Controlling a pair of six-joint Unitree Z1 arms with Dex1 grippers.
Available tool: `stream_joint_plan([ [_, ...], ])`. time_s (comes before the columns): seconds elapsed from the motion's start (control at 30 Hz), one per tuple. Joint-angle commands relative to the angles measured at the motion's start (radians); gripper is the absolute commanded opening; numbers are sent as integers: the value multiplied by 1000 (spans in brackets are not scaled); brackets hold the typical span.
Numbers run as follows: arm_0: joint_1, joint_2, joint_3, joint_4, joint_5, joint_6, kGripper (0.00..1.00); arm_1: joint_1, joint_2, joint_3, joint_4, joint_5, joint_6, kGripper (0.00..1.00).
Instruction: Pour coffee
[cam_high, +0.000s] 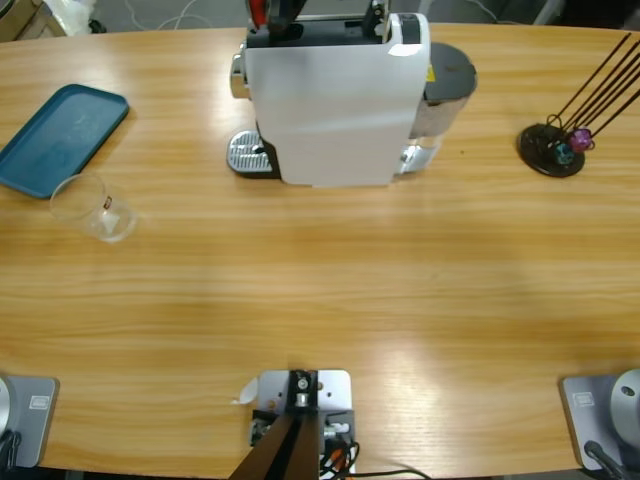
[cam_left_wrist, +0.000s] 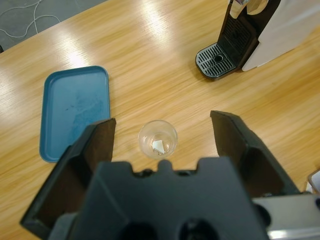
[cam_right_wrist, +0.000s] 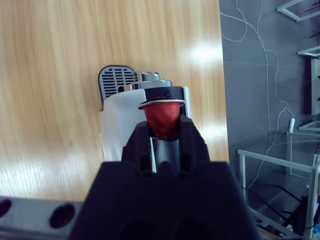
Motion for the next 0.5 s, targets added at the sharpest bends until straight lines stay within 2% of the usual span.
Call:
stream_joint_plan([
  [0.03, -1, -23, 37, -16, -13, 7, 821, -15, 78, -19, 19, -14, -11, 62],
  [0.5, -4, -33, 38, -16, -13, 7, 821, -46, 89, -22, 26, -19, -11, 62],
])
